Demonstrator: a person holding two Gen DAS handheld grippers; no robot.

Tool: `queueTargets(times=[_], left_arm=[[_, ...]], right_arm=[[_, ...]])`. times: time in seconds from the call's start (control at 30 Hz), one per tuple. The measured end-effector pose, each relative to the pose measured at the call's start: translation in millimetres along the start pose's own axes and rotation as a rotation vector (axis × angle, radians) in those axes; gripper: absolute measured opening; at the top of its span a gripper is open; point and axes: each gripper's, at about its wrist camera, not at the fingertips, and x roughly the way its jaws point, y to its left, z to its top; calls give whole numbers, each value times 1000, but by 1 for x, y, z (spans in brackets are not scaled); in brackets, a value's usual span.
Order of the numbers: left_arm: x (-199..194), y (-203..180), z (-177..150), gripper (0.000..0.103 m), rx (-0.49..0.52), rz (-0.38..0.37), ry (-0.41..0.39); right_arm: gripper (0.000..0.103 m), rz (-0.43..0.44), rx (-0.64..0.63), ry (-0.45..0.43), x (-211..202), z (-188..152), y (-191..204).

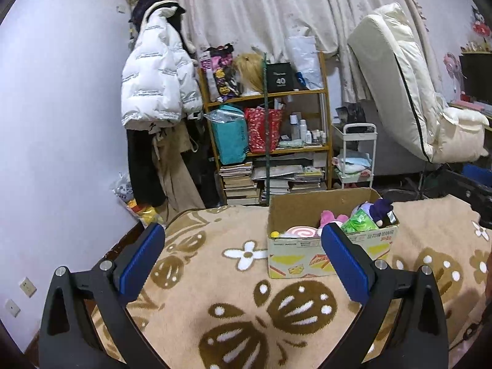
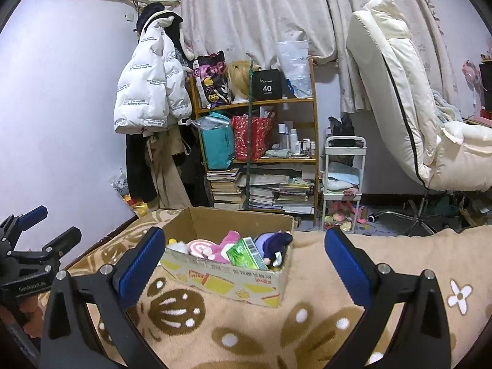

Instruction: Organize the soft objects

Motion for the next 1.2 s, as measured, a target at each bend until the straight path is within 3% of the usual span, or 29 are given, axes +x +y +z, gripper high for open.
queueTargets(times=[0.37,0.93,1.2], left_arm=[[15,4,-8,101,-25,-13,17],[45,-7,-15,101,-26,-33,87],[46,-11,-16,101,0,-19,72]], right_arm=[[103,-25,25,-8,-3,-4,-13],[103,-23,73,53,23,-9,-25],[103,-34,65,73,29,-11,-24]])
